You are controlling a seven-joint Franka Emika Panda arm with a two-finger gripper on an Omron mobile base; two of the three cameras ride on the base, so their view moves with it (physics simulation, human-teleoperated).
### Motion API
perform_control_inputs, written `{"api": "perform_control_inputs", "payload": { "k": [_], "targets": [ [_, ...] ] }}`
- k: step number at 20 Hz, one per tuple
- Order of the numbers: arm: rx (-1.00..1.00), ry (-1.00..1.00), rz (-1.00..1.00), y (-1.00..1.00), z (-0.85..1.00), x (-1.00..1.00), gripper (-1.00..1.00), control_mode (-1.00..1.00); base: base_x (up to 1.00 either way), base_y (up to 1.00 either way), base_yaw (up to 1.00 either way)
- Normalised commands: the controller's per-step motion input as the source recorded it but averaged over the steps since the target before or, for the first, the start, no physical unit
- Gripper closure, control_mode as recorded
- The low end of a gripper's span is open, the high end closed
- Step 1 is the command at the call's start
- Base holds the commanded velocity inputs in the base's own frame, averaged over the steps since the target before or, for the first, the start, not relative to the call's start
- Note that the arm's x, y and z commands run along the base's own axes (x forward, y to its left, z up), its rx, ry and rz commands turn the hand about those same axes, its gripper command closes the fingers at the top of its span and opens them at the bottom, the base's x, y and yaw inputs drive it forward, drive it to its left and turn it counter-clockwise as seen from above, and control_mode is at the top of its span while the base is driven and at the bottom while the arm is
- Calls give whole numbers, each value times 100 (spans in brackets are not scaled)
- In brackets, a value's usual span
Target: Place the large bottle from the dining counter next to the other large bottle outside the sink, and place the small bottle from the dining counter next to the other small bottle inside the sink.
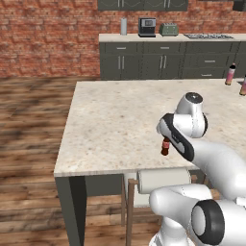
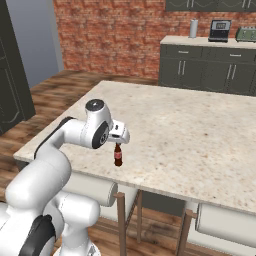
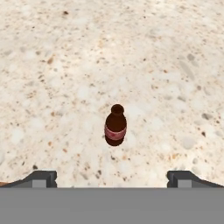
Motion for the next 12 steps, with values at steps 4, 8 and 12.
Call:
{"api": "perform_control_inputs", "payload": {
  "k": [4,8,12],
  "targets": [
    [0,0,0,-3,-1,23,-100,-100,0,0,0],
    [0,0,0,-6,0,7,-100,-100,0,0,0],
    [0,0,0,-5,0,1,-100,-100,0,0,0]
  ]
}}
